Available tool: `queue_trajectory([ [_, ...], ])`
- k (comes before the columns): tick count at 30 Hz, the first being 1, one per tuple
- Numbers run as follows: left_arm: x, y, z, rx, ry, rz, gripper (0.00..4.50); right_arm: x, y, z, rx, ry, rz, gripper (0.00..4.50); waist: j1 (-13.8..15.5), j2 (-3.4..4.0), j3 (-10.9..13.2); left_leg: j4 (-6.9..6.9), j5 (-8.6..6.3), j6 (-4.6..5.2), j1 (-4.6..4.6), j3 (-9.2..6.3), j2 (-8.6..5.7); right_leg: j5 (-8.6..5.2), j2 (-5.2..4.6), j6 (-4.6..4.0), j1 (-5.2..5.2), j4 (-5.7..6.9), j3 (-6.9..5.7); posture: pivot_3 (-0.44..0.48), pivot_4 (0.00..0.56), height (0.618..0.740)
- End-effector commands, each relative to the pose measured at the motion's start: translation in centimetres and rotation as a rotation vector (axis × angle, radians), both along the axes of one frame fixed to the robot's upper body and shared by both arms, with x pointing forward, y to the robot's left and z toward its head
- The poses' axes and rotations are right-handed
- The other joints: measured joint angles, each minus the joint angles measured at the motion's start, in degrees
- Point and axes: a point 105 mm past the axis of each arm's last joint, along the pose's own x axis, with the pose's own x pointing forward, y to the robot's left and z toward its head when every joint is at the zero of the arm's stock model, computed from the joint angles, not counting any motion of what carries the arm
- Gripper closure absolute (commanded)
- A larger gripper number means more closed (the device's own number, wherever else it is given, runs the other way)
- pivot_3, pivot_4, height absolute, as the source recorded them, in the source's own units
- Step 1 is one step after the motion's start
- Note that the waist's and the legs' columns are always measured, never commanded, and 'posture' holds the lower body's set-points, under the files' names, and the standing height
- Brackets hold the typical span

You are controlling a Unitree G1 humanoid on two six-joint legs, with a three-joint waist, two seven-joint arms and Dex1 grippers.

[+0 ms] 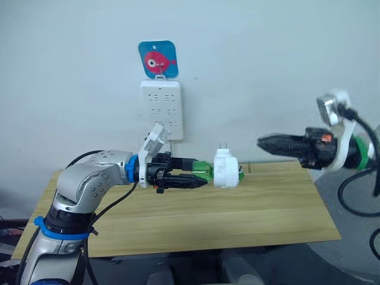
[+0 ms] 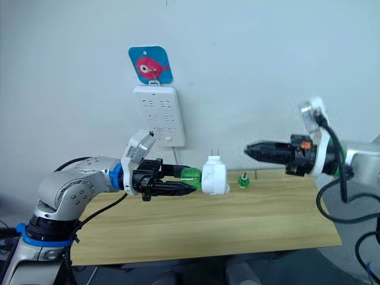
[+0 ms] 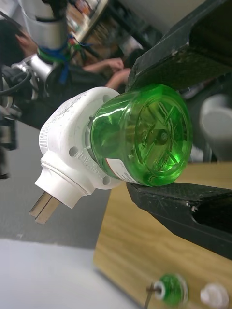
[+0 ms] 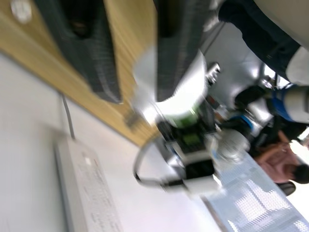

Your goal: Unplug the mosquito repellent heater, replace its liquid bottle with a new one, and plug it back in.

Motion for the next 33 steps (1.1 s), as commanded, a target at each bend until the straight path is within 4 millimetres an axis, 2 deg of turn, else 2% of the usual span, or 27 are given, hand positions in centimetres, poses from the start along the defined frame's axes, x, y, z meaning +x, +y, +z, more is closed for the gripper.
queue_trajectory([
  [1, -0.2, 0.0, 1.6, -0.057, 0.007, -0.026, 2.22, 0.3, 1.3, 0.6, 0.030, -0.003, 0.033, 4.50, 0.0, 0.00, 0.0, 0.01, 0.00, 0.00, -0.01, 0.00, 0.00, 0.01, 0.00, -0.01, 0.00, 0.00, 0.01, -0.184, 0.062, 0.735],
  [4, -0.5, 0.0, 1.9, -0.065, 0.042, -0.047, 2.22, 0.8, 2.8, 0.3, 0.035, 0.001, 0.069, 4.50, -0.2, 0.00, 0.0, 0.01, 0.00, 0.00, -0.05, 0.01, -0.01, 0.13, -0.01, -0.22, -0.04, -0.01, 0.02, -0.183, 0.059, 0.735],
  [13, -1.0, -0.2, 2.6, -0.079, 0.060, -0.066, 2.22, 0.8, 4.5, -1.7, -0.009, 0.031, 0.146, 4.50, 0.0, 0.01, 0.0, 0.01, 0.00, -0.01, -0.06, -0.04, -0.01, 0.13, -0.03, -0.23, -0.05, 0.00, -0.03, -0.169, 0.057, 0.735],
  [33, -1.4, -0.3, 2.7, -0.087, 0.062, -0.076, 2.22, -0.1, 4.6, -3.5, -0.091, 0.062, 0.205, 4.50, 0.0, 0.01, 0.0, 0.02, 0.00, -0.01, -0.06, -0.05, -0.02, 0.14, -0.03, -0.24, -0.04, 0.01, -0.04, -0.160, 0.056, 0.735],
])
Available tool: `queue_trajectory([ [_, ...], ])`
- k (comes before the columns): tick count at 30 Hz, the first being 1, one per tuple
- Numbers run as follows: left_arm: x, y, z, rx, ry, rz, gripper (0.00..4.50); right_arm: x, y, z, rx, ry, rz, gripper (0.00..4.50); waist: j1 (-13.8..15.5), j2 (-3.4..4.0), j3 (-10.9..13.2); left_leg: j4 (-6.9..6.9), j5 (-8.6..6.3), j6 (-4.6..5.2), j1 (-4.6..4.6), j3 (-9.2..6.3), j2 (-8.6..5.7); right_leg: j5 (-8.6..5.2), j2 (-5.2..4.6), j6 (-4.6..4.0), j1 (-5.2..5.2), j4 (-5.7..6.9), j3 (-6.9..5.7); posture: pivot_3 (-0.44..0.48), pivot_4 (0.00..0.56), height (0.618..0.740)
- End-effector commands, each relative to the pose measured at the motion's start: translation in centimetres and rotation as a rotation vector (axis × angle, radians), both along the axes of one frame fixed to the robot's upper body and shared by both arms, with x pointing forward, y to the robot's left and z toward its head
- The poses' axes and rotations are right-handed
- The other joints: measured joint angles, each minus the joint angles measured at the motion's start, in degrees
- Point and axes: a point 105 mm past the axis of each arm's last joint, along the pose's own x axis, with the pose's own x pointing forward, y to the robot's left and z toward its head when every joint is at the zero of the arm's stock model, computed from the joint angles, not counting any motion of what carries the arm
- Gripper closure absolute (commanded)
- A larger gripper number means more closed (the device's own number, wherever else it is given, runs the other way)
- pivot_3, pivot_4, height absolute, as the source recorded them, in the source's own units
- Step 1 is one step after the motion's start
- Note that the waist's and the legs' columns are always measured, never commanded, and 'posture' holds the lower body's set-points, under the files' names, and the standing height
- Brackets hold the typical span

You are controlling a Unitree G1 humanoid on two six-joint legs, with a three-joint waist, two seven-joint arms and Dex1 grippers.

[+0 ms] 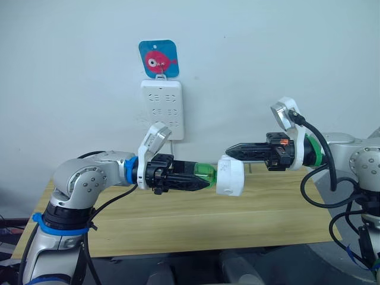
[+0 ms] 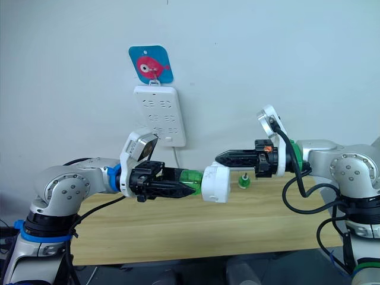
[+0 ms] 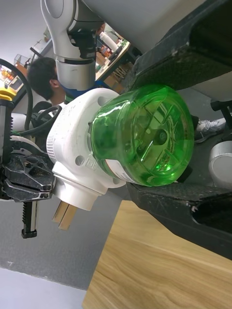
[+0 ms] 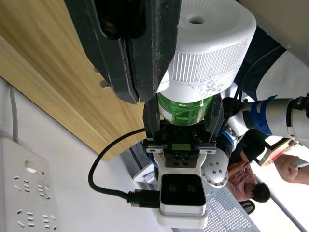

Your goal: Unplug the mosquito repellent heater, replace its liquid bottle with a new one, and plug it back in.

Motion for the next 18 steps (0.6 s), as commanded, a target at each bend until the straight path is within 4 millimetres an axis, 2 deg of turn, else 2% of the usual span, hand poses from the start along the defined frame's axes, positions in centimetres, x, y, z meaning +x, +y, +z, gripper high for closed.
queue_trajectory([
  [1, -0.4, 0.1, 1.7, -0.056, -0.072, -0.016, 2.22, -1.1, 0.5, -0.3, -0.033, -0.005, 0.060, 4.50, 0.0, 0.00, 0.0, 0.00, 0.00, 0.00, 0.00, 0.00, 0.00, 0.00, 0.00, 0.00, 0.00, 0.00, 0.00, -0.160, 0.055, 0.735],
  [7, -0.3, 0.1, 1.1, -0.031, -0.089, -0.006, 2.22, -0.5, 0.4, 0.2, -0.016, -0.020, 0.027, 4.50, 0.0, 0.00, 0.0, 0.00, 0.00, 0.00, 0.00, 0.00, 0.00, 0.00, 0.00, 0.00, 0.00, 0.00, 0.00, -0.156, 0.058, 0.735],
  [11, 0.8, 0.1, -0.3, 0.020, -0.212, 0.095, 2.22, 0.8, -2.2, 2.3, 0.047, -0.039, -0.106, 4.50, 0.1, 0.00, 0.0, 0.00, 0.00, 0.00, 0.00, 0.01, -0.01, 0.00, 0.00, 0.00, 0.00, 0.00, 0.02, -0.154, 0.060, 0.735],
  [14, 1.2, -0.2, -1.0, 0.020, -0.287, 0.153, 2.22, 1.3, -4.0, 2.5, 0.057, -0.045, -0.218, 3.96, 0.3, 0.00, 0.0, 0.00, 0.00, 0.00, 0.00, 0.02, -0.04, 0.00, -0.04, -0.01, 0.01, -0.01, 0.03, -0.161, 0.062, 0.735],
  [18, 1.7, -0.8, -1.6, -0.023, -0.351, 0.265, 2.22, 1.1, -6.5, 1.6, 0.081, -0.021, -0.387, 2.57, 0.4, -0.01, 0.0, -0.02, -0.01, 0.01, -0.03, 0.02, -0.04, 0.00, -0.04, -0.01, 0.05, -0.09, 0.03, -0.170, 0.063, 0.735],
])
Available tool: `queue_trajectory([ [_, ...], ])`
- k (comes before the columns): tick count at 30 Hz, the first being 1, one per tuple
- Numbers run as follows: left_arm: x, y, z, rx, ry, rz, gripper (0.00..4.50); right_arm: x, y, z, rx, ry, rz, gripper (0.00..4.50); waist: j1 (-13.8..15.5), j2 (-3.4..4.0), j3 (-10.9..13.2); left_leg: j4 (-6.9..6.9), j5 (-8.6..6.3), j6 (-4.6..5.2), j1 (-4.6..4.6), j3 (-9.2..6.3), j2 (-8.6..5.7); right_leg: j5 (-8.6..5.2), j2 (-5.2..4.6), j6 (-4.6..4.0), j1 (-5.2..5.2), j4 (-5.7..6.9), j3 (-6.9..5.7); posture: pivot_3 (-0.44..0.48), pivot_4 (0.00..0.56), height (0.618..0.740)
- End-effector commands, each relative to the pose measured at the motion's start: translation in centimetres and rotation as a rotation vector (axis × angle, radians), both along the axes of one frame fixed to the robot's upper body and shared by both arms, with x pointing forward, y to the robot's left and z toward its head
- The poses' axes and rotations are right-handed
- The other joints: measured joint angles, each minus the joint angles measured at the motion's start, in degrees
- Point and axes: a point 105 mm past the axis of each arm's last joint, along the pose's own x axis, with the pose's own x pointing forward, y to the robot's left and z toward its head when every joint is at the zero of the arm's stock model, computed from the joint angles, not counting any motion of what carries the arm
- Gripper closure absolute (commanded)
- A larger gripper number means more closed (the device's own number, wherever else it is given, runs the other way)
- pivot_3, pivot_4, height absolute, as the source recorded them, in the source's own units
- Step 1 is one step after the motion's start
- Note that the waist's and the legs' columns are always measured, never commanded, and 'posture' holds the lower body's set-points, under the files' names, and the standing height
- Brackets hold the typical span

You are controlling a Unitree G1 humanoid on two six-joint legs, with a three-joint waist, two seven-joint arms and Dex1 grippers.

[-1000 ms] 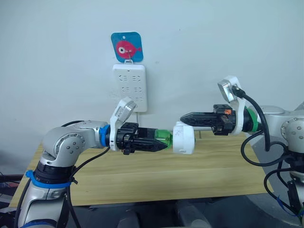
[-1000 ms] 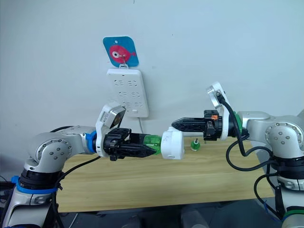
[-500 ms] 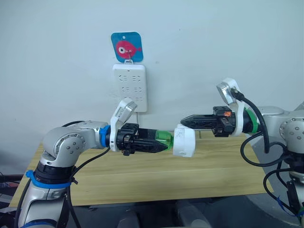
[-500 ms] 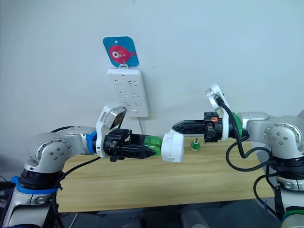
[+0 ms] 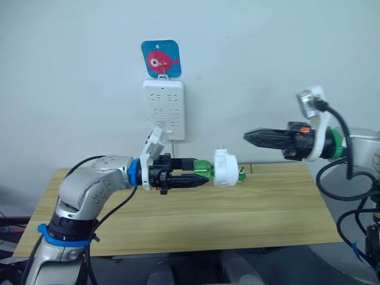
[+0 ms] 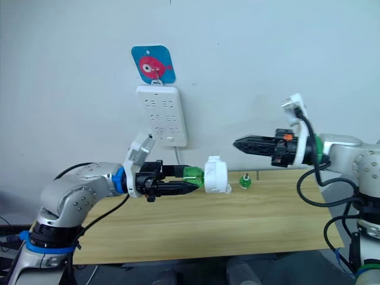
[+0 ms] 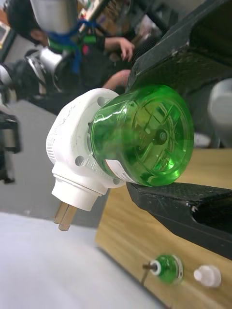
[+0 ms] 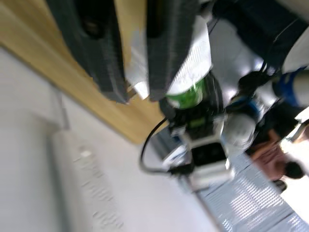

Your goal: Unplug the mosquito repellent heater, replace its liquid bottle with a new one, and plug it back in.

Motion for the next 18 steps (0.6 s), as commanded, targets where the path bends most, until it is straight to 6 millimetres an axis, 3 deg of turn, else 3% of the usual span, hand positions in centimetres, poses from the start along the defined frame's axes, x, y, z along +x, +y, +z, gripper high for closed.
queue_trajectory([
  [1, 0.4, -0.7, 0.9, -0.058, -0.123, 0.094, 2.22, -0.9, -1.8, -0.1, 0.032, -0.011, -0.128, 2.27, 0.1, 0.00, 0.0, 0.00, 0.00, 0.00, -0.02, 0.02, 0.00, 0.00, 0.00, 0.00, -0.02, 0.01, 0.02, -0.178, 0.065, 0.735],
  [6, 1.6, -1.8, 1.0, -0.173, -0.139, 0.264, 2.22, -4.1, -2.9, -3.8, 0.112, 0.109, -0.312, 0.45, 0.2, 0.05, 0.0, 0.03, -0.02, 0.04, -0.03, 0.04, -0.04, 0.00, 0.01, 0.01, 0.02, 0.04, 0.14, -0.200, 0.069, 0.735],
  [8, 1.7, -2.2, 1.0, -0.195, -0.135, 0.292, 2.22, -5.1, -2.8, -4.7, 0.155, 0.154, -0.376, 0.02, 0.0, 0.05, -0.1, 0.04, -0.02, 0.04, 0.01, 0.02, -0.06, -0.01, 0.01, 0.02, 0.11, 0.05, 0.15, -0.214, 0.070, 0.735],
  [12, 2.0, -3.0, 1.0, -0.269, -0.041, 0.319, 2.22, -6.1, 0.0, -5.1, 0.291, 0.218, -0.435, 0.00, -1.6, 0.27, -0.2, 0.07, 0.00, 0.06, 0.05, 0.08, -0.13, -0.09, 0.04, 0.36, 0.14, 0.07, 0.36, -0.242, 0.071, 0.735],
  [18, 2.1, -3.8, 1.9, -0.337, 0.060, 0.290, 2.22, -4.1, 3.0, -4.5, 0.423, 0.228, -0.504, 0.00, -3.5, 0.42, -0.3, 0.04, 0.36, 0.59, 0.06, 0.11, -0.35, -0.02, 0.09, 0.51, 0.18, 0.08, 0.72, -0.256, 0.066, 0.735],
])
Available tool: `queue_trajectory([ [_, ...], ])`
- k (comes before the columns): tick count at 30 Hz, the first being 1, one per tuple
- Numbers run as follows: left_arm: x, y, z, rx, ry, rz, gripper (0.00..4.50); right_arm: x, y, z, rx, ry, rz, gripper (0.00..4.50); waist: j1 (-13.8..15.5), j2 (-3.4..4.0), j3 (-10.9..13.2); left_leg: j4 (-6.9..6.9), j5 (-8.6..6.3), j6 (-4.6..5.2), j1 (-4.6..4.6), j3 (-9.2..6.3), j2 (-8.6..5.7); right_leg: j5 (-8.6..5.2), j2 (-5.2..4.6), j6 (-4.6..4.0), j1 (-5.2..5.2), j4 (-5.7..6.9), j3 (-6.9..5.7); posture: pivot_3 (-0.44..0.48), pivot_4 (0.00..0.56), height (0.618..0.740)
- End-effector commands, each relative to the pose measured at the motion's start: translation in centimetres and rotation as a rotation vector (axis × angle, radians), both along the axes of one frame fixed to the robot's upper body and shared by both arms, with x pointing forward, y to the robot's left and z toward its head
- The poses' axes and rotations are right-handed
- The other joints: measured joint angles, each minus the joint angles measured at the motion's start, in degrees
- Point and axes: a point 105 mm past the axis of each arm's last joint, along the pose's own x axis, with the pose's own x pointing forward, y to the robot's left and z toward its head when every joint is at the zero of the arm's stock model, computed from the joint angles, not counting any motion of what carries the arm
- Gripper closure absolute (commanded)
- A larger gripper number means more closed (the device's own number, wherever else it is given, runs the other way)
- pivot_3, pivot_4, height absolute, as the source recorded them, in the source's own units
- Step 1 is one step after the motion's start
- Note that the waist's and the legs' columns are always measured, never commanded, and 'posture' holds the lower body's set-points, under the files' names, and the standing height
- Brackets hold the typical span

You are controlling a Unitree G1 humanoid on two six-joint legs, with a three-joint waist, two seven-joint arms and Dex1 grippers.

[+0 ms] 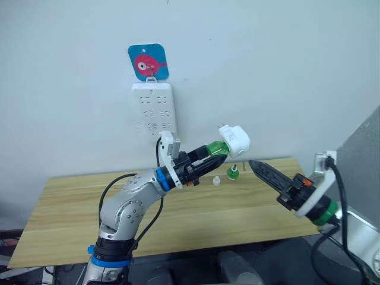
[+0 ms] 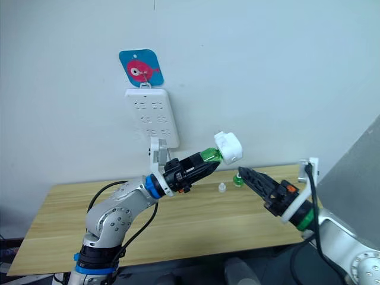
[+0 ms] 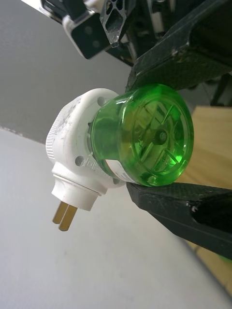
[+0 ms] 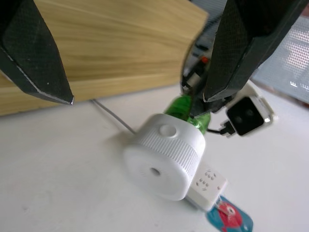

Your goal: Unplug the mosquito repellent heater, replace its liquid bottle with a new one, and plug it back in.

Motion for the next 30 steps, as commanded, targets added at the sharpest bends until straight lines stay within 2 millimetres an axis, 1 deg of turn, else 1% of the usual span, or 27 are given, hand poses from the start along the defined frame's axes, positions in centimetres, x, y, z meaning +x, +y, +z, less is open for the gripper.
queue_trajectory([
  [1, -0.1, -0.2, 2.1, -0.059, -0.022, -0.021, 2.22, 1.2, 1.3, 1.5, 0.037, -0.054, -0.057, 0.00, -0.3, 0.03, 0.0, 0.00, 0.04, 0.06, 0.00, 0.01, -0.02, 0.03, 0.06, 0.06, 0.00, 0.00, 0.14, -0.254, 0.064, 0.735],
  [5, 0.1, -0.2, 2.3, -0.063, -0.006, -0.023, 2.22, 2.0, 2.0, 2.2, 0.059, -0.086, -0.071, 0.00, -0.3, 0.17, -0.2, -0.03, 0.13, 0.19, -0.04, 0.12, -0.18, 0.08, 0.19, 0.16, -0.01, -0.03, 0.69, -0.251, 0.061, 0.735],
  [17, -0.4, -0.5, 2.3, -0.064, -0.001, -0.048, 2.22, 3.7, 3.2, 3.2, 0.140, -0.107, -0.085, 0.00, -0.2, 0.23, -0.2, -0.08, 0.13, 0.19, -0.09, 0.14, -0.18, 0.07, 0.20, 0.18, -0.06, -0.05, 0.74, -0.245, 0.055, 0.735],
  [21, -0.5, -0.5, 2.3, -0.062, -0.002, -0.052, 2.22, 4.1, 3.6, 3.4, 0.165, -0.109, -0.077, 0.00, -0.2, 0.25, -0.3, -0.08, 0.13, 0.20, -0.09, 0.14, -0.18, 0.07, 0.20, 0.18, -0.06, -0.05, 0.73, -0.236, 0.050, 0.735],
  [24, -0.5, -0.5, 2.3, -0.052, -0.007, -0.060, 2.22, 4.2, 3.6, 3.6, 0.178, -0.109, -0.073, 0.60, -0.2, 0.27, -0.3, -0.08, 0.13, 0.20, -0.09, 0.13, -0.18, 0.07, 0.20, 0.18, -0.06, -0.05, 0.72, -0.236, 0.050, 0.735],
  [26, -0.6, -0.5, 2.3, -0.047, -0.013, -0.062, 2.22, 4.2, 3.8, 3.6, 0.183, -0.108, -0.064, 1.22, -0.2, 0.27, -0.4, -0.09, 0.13, 0.20, -0.10, 0.15, -0.18, 0.07, 0.20, 0.18, -0.08, -0.05, 0.75, -0.222, 0.045, 0.735],
  [27, -0.7, -0.5, 2.2, -0.037, -0.020, -0.062, 2.22, 4.2, 3.9, 3.7, 0.183, -0.108, -0.057, 1.32, -0.2, 0.26, -0.4, -0.09, 0.13, 0.20, -0.11, 0.15, -0.18, 0.08, 0.20, 0.18, -0.08, -0.06, 0.74, -0.222, 0.045, 0.735],
  [30, -0.6, -0.6, 2.0, -0.009, -0.042, -0.047, 2.22, 4.2, 4.2, 3.7, 0.184, -0.107, -0.049, 1.33, -0.2, 0.28, -0.5, -0.09, 0.13, 0.20, -0.10, 0.14, -0.18, 0.08, 0.20, 0.18, -0.08, -0.05, 0.74, -0.219, 0.043, 0.735],
])
